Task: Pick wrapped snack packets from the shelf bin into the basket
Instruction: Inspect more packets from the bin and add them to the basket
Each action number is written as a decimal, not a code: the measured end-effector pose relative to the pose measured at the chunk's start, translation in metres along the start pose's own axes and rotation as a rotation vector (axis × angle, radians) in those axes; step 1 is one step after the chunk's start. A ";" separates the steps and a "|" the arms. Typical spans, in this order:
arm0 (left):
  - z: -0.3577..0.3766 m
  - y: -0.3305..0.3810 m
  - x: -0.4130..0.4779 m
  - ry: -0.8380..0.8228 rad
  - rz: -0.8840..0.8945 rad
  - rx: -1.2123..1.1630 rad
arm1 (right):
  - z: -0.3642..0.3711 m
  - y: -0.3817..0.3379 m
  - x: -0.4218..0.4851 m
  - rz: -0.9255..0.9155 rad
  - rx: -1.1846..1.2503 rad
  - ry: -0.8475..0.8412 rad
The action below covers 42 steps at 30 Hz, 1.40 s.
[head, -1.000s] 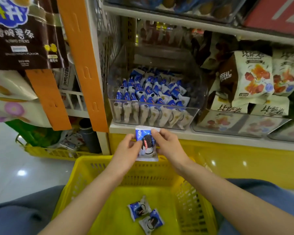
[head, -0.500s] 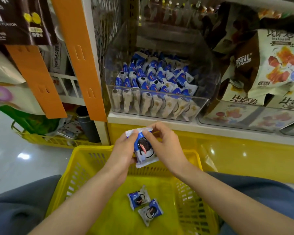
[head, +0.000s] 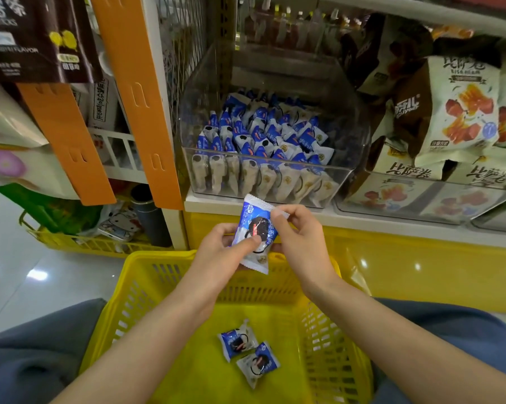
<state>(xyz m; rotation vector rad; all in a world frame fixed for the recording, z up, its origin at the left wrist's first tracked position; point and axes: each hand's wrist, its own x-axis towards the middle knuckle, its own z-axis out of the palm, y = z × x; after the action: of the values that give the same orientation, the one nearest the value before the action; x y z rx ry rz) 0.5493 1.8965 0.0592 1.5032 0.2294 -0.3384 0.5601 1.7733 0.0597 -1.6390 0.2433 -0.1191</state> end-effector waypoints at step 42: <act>-0.010 0.002 0.004 0.102 0.159 -0.027 | -0.020 -0.010 0.016 0.215 0.072 -0.073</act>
<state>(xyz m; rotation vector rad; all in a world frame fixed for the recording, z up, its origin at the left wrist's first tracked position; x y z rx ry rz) 0.5545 1.9058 0.0587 1.5032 0.1931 -0.1313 0.5721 1.7509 0.0698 -1.5327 0.3535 0.0941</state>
